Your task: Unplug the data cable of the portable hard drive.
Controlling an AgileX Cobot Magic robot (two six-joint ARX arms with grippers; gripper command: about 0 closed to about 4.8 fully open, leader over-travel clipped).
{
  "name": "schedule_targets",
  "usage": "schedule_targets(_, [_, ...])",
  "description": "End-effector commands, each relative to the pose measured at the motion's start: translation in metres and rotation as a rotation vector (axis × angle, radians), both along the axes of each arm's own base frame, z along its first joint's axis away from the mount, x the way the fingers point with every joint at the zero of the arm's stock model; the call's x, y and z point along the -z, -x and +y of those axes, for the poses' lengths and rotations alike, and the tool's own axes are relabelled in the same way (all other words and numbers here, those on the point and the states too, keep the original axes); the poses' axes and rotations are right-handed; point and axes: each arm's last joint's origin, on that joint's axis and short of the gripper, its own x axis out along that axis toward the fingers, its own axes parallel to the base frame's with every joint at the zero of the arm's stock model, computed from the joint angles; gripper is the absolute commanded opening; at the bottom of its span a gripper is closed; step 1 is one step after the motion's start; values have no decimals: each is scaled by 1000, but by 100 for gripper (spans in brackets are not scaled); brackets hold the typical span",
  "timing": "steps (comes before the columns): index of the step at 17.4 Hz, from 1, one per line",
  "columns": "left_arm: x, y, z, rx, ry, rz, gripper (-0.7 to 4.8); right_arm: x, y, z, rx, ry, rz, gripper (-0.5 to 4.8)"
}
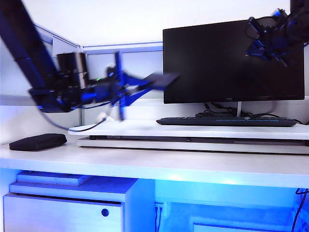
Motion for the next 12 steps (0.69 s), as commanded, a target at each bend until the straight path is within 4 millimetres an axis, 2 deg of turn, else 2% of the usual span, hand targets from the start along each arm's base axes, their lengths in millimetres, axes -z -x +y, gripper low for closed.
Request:
schedule_targets(1, [7, -15, 26, -231, -60, 26, -6, 6, -2, -8, 26, 8, 24, -6])
schedule_targets(3, [13, -20, 39, -321, -95, 62, -6, 10, -4, -12, 34, 7, 33, 4])
schedule_targets(4, [15, -22, 47, -353, -113, 73, -6, 11, -4, -13, 39, 6, 40, 84])
schedule_targets(5, [16, -25, 52, -371, -143, 80, -6, 12, -4, -14, 63, 5, 43, 220])
schedule_targets(7, [12, -30, 55, -387, -158, 83, -6, 13, -4, -15, 73, 4, 54, 278])
schedule_targets(8, [5, -33, 55, -403, -153, 73, -6, 14, -4, -15, 73, 3, 67, 371])
schedule_targets(9, [1, -36, 54, -425, -154, 77, -6, 16, -4, -15, 72, 0, 88, 442])
schedule_targets(10, [-5, -40, 55, -457, -163, 96, -6, 19, -4, -15, 66, -7, 124, 479])
schedule_targets(12, [-15, -48, 55, -518, -245, 97, -6, 27, -2, -13, 20, -17, 211, 479])
